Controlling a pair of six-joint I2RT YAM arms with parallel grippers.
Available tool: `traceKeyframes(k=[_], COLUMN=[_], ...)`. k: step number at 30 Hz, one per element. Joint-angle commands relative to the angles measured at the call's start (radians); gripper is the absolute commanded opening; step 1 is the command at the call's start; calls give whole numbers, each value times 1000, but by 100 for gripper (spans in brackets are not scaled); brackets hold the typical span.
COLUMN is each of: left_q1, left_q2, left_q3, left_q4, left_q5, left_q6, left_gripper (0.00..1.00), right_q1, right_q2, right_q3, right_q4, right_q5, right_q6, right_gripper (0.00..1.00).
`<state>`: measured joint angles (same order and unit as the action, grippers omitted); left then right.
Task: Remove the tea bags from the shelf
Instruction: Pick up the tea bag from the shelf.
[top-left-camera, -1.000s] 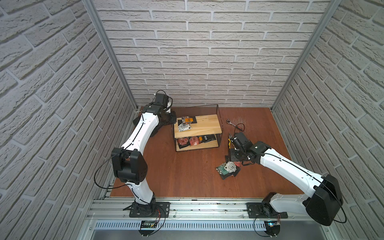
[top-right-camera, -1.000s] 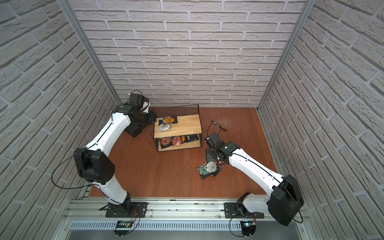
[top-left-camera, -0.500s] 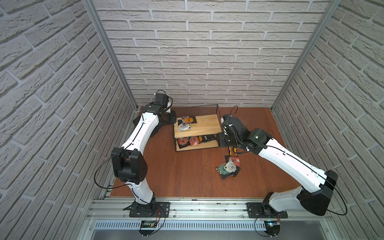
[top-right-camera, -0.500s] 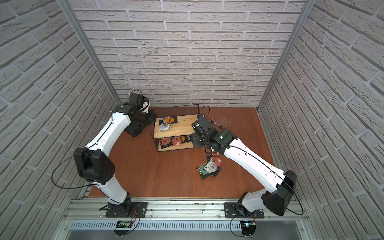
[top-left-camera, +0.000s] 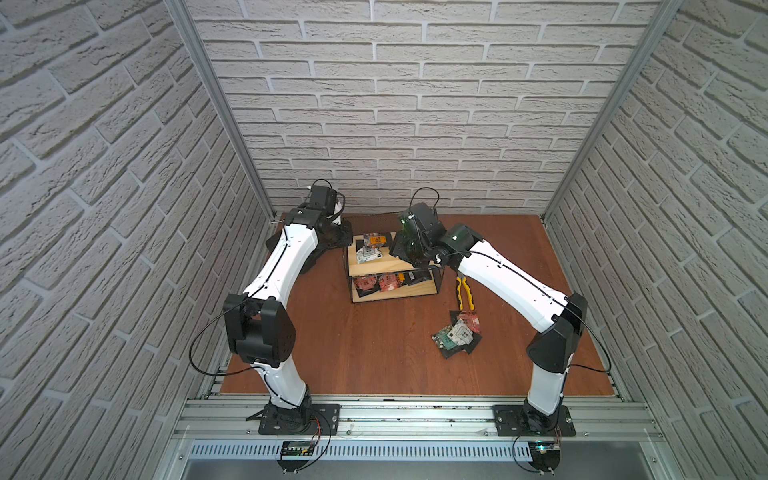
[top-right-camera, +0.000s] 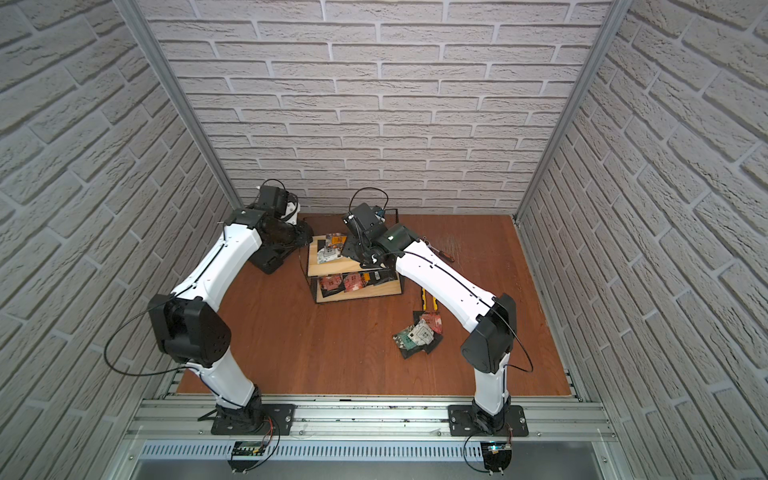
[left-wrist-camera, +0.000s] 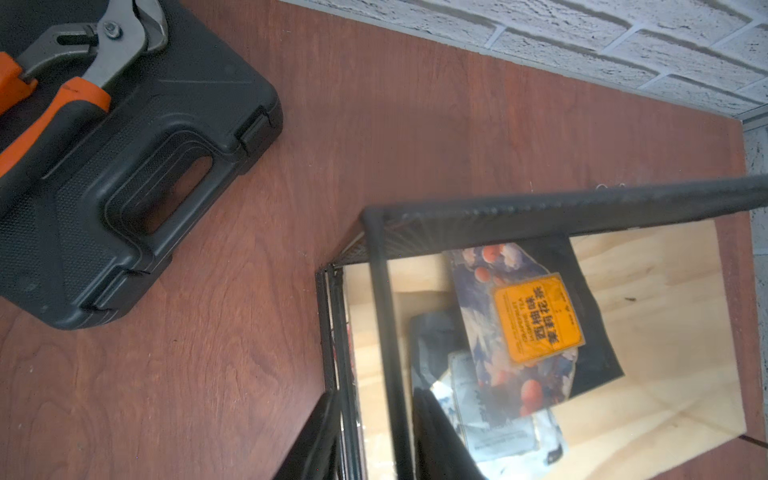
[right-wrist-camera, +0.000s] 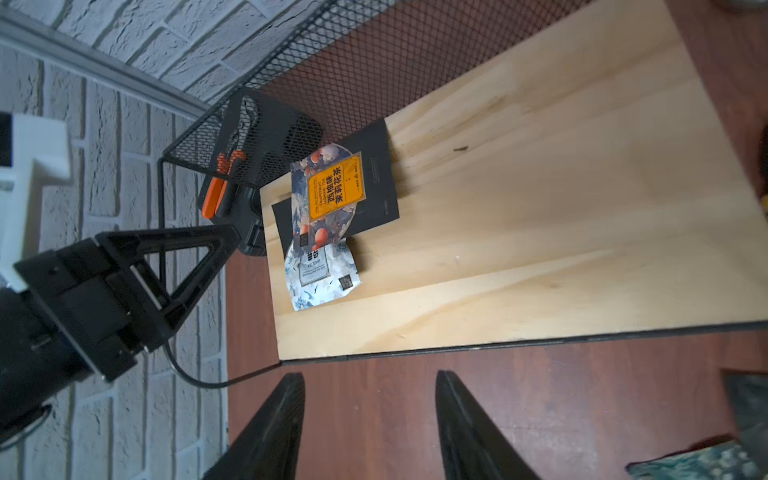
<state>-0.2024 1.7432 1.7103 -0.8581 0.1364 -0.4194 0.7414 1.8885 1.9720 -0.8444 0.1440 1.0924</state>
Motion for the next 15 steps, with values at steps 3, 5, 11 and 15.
traceKeyframes(k=[3,5,11,15], left_q1=[-4,-2,-5,-5], left_q2=[24,24,25,28], left_q3=[11,11,8,7], left_q4=[23,22,21,23], left_q5=[-6,-7,-6,-4], left_q6=[13,13,20,22], left_gripper=[34,34,34,34], right_q1=[2,2,0,-5], right_q2=[52,68,123,150], right_q3=[21,21,18,1], right_q4=[60,96,199,271], right_q5=[-37,-37,8,28], right_q6=[326,367,441,484], right_gripper=[57,57,57,57])
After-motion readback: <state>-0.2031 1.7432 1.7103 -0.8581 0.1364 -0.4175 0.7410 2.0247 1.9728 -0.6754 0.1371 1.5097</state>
